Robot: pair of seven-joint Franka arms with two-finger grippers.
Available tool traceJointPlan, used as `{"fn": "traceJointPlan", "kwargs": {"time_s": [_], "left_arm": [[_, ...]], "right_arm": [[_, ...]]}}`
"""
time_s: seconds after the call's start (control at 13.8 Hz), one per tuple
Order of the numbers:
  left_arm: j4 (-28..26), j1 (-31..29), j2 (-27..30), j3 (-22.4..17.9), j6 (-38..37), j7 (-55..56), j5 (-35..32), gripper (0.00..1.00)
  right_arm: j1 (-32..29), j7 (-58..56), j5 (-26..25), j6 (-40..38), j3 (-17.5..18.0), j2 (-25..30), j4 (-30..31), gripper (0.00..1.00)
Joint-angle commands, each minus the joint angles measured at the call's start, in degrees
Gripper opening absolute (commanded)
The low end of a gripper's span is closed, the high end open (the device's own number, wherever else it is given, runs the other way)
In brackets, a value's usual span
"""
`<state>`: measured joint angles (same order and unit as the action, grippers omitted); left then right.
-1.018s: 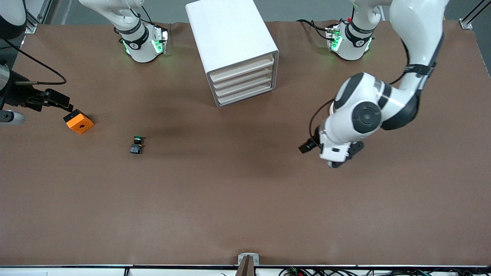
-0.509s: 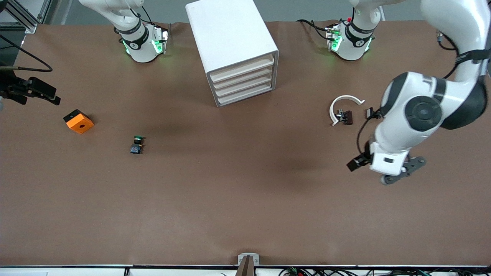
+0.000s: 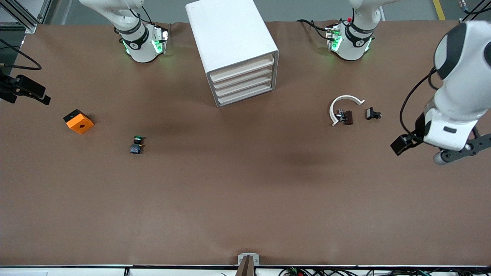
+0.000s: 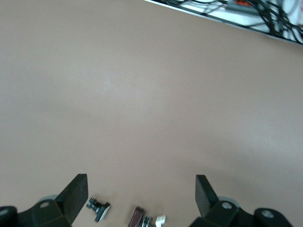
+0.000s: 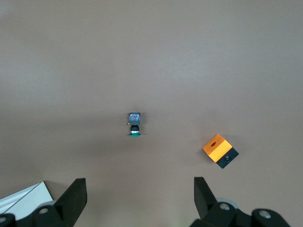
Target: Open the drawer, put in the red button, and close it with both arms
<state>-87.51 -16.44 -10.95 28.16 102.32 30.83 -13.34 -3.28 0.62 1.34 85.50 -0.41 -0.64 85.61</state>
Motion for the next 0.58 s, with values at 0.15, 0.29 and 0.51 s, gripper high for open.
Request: {"fn": "traceJointPlan", "kwargs": {"time_s": [0.15,0.29,0.51], "left_arm": [[-2.1,5.5,10.3,-14.2,-7.1,-17.9,11.5,1.00],[-3.9,10.5,13.4,-20.0,-9.1,-19.0,13.1,1.00],[-7.0,11.8,17.3,-20.5,-10.5,-19.0,13.2,1.00]], "right_arm": [[-0.6,-0.4,-0.7,-0.8,0.6,-0.1,-0.9,1.00],[-0.6,-0.5,-0.8,-0.8,0.6,-0.1,-1.0,1.00],[-0.7,-0.5,-0.9,-0.7,0.6,-0.1,-1.0,1.00]]}}
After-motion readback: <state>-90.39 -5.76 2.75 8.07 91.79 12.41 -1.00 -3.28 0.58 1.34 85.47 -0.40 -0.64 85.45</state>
